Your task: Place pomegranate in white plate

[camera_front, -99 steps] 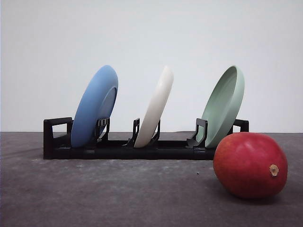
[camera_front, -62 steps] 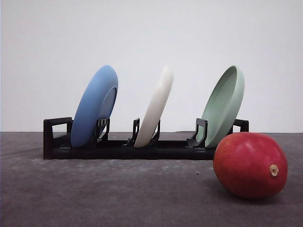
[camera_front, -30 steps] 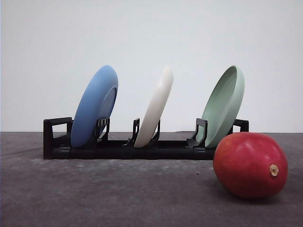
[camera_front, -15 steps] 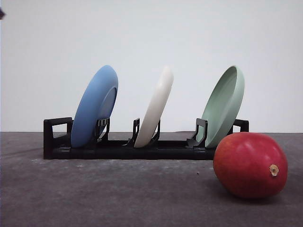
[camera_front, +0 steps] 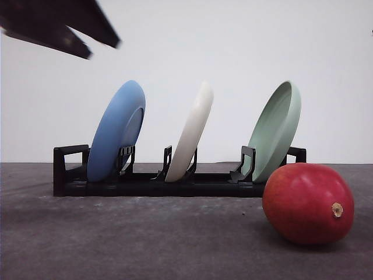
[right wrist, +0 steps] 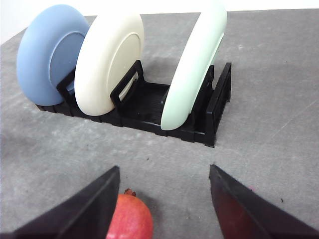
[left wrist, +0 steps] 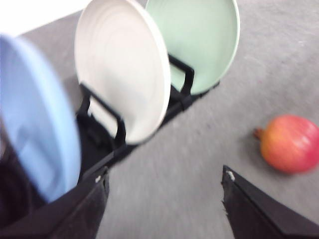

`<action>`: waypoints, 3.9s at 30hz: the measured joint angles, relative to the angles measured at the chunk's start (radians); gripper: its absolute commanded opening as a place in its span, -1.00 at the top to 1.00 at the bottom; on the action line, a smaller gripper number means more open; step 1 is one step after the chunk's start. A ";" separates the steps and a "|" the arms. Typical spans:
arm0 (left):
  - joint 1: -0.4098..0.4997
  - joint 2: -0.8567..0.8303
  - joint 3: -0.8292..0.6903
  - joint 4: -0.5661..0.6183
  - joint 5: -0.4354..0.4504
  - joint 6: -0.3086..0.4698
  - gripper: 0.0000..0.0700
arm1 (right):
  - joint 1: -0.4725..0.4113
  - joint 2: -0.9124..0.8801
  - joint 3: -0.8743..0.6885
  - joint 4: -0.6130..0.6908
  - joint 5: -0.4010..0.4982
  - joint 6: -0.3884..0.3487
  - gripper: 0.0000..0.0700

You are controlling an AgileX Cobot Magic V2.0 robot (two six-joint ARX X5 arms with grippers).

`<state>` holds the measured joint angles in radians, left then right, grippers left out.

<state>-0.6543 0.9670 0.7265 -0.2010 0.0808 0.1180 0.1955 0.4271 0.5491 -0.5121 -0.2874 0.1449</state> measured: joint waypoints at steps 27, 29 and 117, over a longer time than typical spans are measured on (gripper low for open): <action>-0.120 0.666 0.250 0.468 -0.260 -0.076 -0.21 | 0.000 0.000 0.000 0.000 0.002 -0.011 -0.03; -0.120 0.697 0.270 0.465 -0.281 -0.080 -0.21 | 0.000 0.000 0.000 0.000 0.002 -0.011 -0.03; -0.417 -0.087 0.028 -0.205 -0.306 -0.107 0.99 | 0.000 0.000 0.000 0.000 0.001 -0.011 -0.03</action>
<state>-1.0713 0.8800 0.7545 -0.4064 -0.2256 0.0114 0.1955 0.4271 0.5491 -0.5121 -0.2867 0.1337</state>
